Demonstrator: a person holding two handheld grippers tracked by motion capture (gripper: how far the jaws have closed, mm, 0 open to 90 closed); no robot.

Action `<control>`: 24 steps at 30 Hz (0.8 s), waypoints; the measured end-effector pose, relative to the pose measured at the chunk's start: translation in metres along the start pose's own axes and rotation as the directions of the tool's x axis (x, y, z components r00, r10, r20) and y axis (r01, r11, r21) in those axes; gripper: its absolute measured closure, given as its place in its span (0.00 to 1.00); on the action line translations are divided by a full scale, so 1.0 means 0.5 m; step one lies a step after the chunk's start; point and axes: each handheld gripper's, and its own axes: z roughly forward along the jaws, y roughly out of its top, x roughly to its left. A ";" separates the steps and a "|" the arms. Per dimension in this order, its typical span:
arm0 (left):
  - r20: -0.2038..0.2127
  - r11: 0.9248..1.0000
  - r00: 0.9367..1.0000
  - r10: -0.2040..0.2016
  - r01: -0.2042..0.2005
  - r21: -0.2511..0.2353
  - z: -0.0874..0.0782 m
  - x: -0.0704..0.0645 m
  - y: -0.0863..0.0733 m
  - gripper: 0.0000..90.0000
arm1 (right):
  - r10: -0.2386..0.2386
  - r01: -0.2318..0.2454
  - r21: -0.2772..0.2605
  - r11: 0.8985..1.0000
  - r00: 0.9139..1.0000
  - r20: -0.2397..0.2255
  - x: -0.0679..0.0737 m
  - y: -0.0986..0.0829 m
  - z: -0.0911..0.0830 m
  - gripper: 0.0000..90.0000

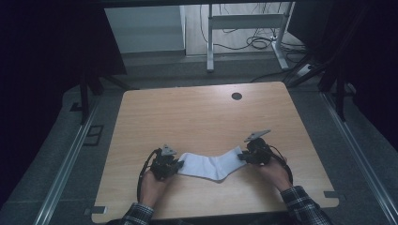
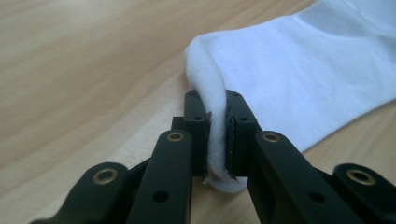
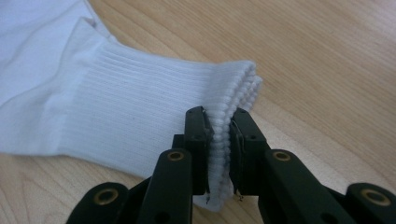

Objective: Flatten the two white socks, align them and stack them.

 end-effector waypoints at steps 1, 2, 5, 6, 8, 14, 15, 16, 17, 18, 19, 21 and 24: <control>0.000 1.000 1.000 -0.002 0.002 -0.010 -0.002 0.000 0.003 0.91 | -0.001 0.001 -0.003 1.000 1.000 0.002 0.000 0.001 -0.002 0.87; -0.001 1.000 1.000 -0.004 0.004 -0.021 -0.005 0.000 0.006 0.91 | -0.003 0.003 -0.010 1.000 1.000 0.006 0.001 0.003 -0.005 0.87; -0.003 0.999 1.000 0.006 -0.006 -0.044 -0.017 -0.001 0.014 0.91 | -0.003 0.003 -0.033 0.999 1.000 0.007 0.000 0.008 -0.018 0.88; -0.004 0.999 1.000 0.010 -0.010 -0.052 -0.020 -0.001 0.017 0.91 | -0.003 0.004 -0.044 0.999 1.000 0.007 -0.001 0.009 -0.023 0.88; -0.005 0.998 1.000 0.015 -0.016 -0.060 -0.025 -0.002 0.022 0.91 | 0.002 -0.002 -0.059 0.998 1.000 0.002 -0.003 0.012 -0.033 0.88; -0.009 0.997 1.000 0.028 -0.029 -0.076 -0.034 0.004 0.045 0.91 | 0.002 -0.002 -0.097 0.995 1.000 0.000 -0.011 0.023 -0.055 0.88; -0.009 0.996 1.000 0.029 -0.030 -0.081 -0.034 0.004 0.049 0.91 | 0.001 -0.001 -0.103 0.995 1.000 0.001 -0.013 0.026 -0.058 0.87; -0.013 0.996 0.999 0.034 -0.035 -0.085 -0.035 0.006 0.058 0.91 | 0.007 -0.007 -0.107 0.994 1.000 0.002 -0.014 0.028 -0.061 0.87; -0.014 0.995 0.999 0.039 -0.040 -0.088 -0.036 0.007 0.065 0.91 | 0.004 -0.003 -0.115 0.993 1.000 0.004 -0.018 0.032 -0.066 0.87; -0.018 0.995 0.999 0.044 -0.045 -0.090 -0.037 0.008 0.071 0.91 | 0.005 -0.004 -0.120 0.993 1.000 0.007 -0.020 0.034 -0.070 0.88; -0.021 0.994 0.999 0.049 -0.051 -0.092 -0.037 0.009 0.078 0.91 | 0.010 -0.008 -0.124 0.992 1.000 0.011 -0.022 0.037 -0.073 0.87; -0.029 0.994 0.998 0.057 -0.060 -0.097 -0.039 0.010 0.094 0.91 | 0.019 -0.017 -0.138 0.990 1.000 0.017 -0.031 0.045 -0.082 0.87; -0.038 0.992 0.997 0.061 -0.065 -0.110 -0.041 0.014 0.118 0.91 | 0.020 -0.015 -0.149 0.989 0.999 0.036 -0.041 0.058 -0.091 0.87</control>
